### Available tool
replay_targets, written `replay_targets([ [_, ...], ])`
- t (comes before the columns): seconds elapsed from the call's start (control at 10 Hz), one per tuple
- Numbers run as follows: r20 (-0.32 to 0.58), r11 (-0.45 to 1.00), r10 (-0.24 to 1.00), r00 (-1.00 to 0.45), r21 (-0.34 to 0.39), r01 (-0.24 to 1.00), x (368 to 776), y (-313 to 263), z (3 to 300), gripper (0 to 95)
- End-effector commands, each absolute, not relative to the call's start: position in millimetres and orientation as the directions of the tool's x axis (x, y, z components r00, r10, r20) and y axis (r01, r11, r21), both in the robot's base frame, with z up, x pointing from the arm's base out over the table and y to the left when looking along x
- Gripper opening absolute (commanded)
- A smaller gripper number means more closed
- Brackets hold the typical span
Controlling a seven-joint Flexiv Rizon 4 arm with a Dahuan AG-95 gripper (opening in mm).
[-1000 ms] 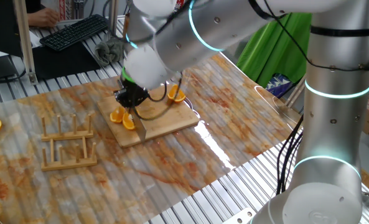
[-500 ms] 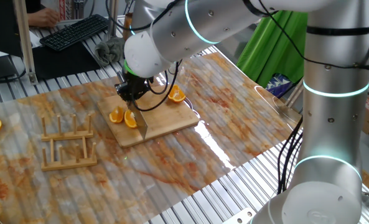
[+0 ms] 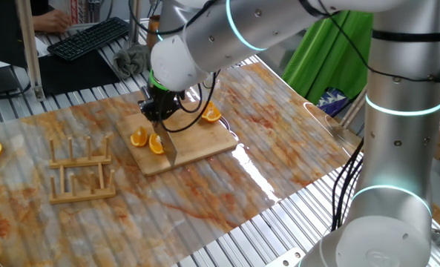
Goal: Chop the orange
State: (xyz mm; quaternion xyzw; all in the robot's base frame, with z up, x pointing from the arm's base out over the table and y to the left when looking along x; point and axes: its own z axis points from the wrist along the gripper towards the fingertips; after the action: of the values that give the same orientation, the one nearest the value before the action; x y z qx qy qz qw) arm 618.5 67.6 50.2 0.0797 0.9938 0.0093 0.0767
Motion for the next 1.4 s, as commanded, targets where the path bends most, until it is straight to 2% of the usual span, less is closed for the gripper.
replay_targets([
  [0.1, -0.14, 0.987, 0.162, -0.977, 0.033, 0.159, 611.7, 70.3, 53.5, 0.0],
  [1.4, -0.11, 0.982, 0.187, -0.976, 0.039, 0.184, 560.9, 83.1, 45.3, 0.0],
])
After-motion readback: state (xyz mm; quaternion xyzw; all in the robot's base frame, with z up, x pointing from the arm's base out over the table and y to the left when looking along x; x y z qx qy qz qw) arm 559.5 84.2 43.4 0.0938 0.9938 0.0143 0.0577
